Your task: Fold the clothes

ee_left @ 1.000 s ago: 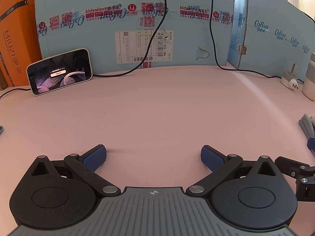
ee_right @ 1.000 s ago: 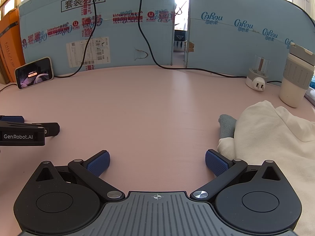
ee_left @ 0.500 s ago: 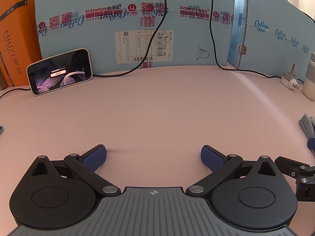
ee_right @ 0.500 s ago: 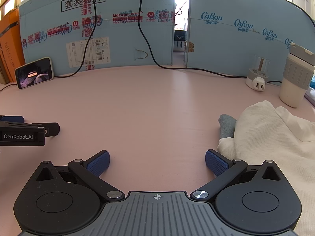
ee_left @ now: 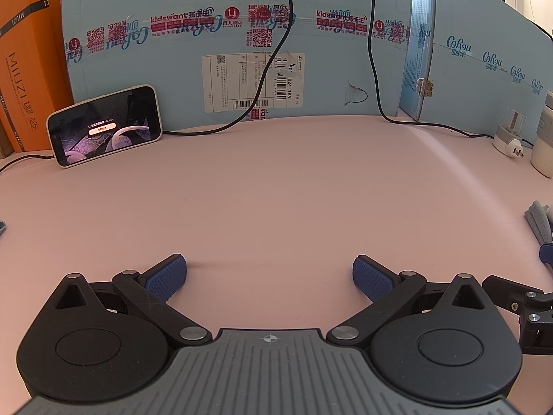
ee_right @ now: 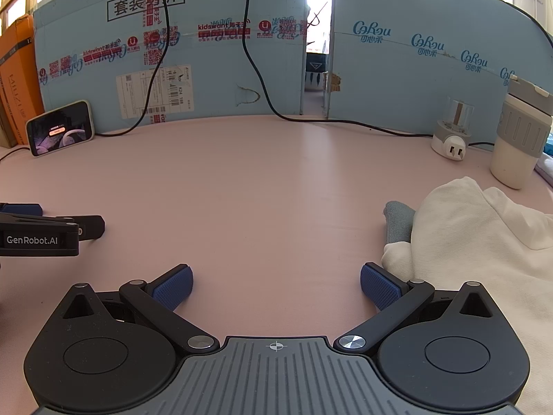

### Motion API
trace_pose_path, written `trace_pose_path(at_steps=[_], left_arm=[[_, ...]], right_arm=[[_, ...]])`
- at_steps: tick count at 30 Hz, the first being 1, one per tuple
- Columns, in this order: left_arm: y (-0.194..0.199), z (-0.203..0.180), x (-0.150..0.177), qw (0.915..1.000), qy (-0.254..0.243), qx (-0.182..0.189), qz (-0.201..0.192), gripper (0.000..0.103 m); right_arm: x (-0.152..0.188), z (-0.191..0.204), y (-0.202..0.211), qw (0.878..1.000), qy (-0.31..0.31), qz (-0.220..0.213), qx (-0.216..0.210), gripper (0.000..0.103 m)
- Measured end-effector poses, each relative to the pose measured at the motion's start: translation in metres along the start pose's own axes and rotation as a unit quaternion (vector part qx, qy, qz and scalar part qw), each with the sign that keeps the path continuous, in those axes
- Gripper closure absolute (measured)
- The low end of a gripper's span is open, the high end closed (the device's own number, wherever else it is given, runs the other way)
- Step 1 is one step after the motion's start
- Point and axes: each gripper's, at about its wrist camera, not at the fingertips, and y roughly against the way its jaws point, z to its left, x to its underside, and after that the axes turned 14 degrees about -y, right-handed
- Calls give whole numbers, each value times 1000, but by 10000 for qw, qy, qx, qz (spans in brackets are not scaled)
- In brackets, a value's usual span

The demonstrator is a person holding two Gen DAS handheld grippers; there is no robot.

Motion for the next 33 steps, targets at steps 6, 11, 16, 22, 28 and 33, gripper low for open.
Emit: trace_pose_path(at_steps=[6,11,16,22,28,33], left_arm=[[-1,0,-1,10000,24,6,0,0],[-1,0,0,10000,39,12,-12,0],[5,2,2,10000,69,-58,23,0],[36,24,21,9979,358,-502,198,0],[83,80,60,9903,1223,-656,-72,0],[121,118,95,9807,1613,-1073,-247,0]], right_arm=[[0,0,0,10000,1,0,1,0],[0,0,0,10000,2,0,2,0],[0,0,0,10000,16,5,16,0],[0,3,0,10000,78,-4,50,0],[0,3,0,10000,64,11,44,0],[-1,5,1,9999,93,106,-52,0]])
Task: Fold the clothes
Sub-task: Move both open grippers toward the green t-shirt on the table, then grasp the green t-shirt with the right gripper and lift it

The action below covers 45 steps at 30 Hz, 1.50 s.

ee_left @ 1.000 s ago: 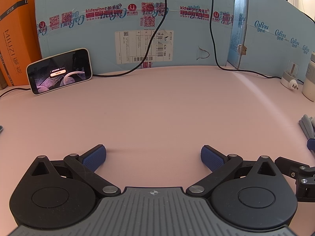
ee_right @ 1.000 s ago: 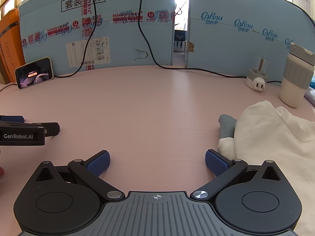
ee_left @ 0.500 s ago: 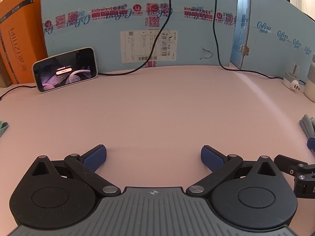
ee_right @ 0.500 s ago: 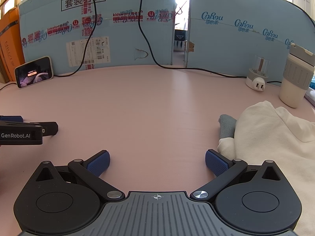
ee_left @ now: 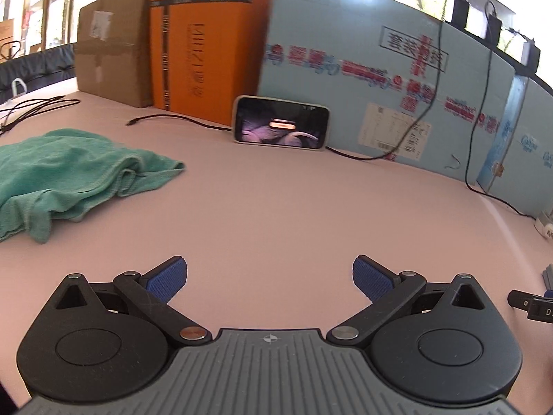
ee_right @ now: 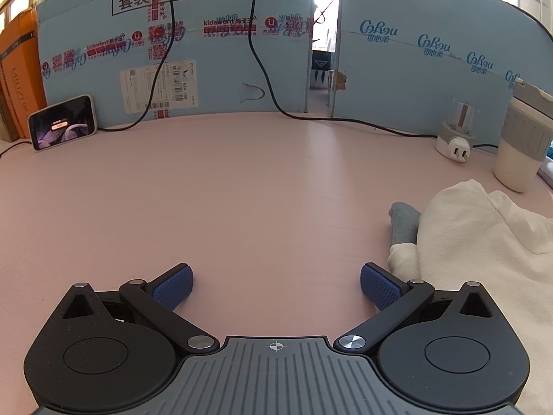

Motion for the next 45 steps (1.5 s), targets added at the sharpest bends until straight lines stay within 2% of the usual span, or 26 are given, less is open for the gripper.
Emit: trace_pose_path(at_steps=[2,4,9,13,16,20,23,29,34,39,45], left_arm=[[10,22,8,9997,158,-174,-89,0],[20,43,15,9988,364,-302,-147,0],[42,95,40,9935,1065,-294,-268,0],[57,125,60,9886,1364,-597,-210,0],[67,143,77,9845,1609,-685,-106,0],[76,162,96,9807,1776,-821,46,0],[82,171,106,9796,1817,-859,52,0],[91,175,115,9800,1816,-786,-191,0],[85,181,121,9799,1807,-838,-62,0],[81,189,129,9783,1898,-827,50,0],[90,193,127,9796,1757,-979,14,0]], right_arm=[[1,6,3,9998,12,95,-155,0],[4,22,11,9982,259,263,-483,0],[18,90,32,9882,985,191,-1160,0],[21,162,40,9699,1491,117,-1922,0],[24,214,38,9554,1644,174,-2446,0],[35,277,33,9379,1829,362,-2926,0],[49,311,31,9272,1819,579,-3222,0],[76,352,38,9090,1861,833,-3636,0],[90,371,47,9002,2096,708,-3752,0],[96,383,48,8903,2093,799,-3964,0],[114,424,49,8744,2373,745,-4166,0]])
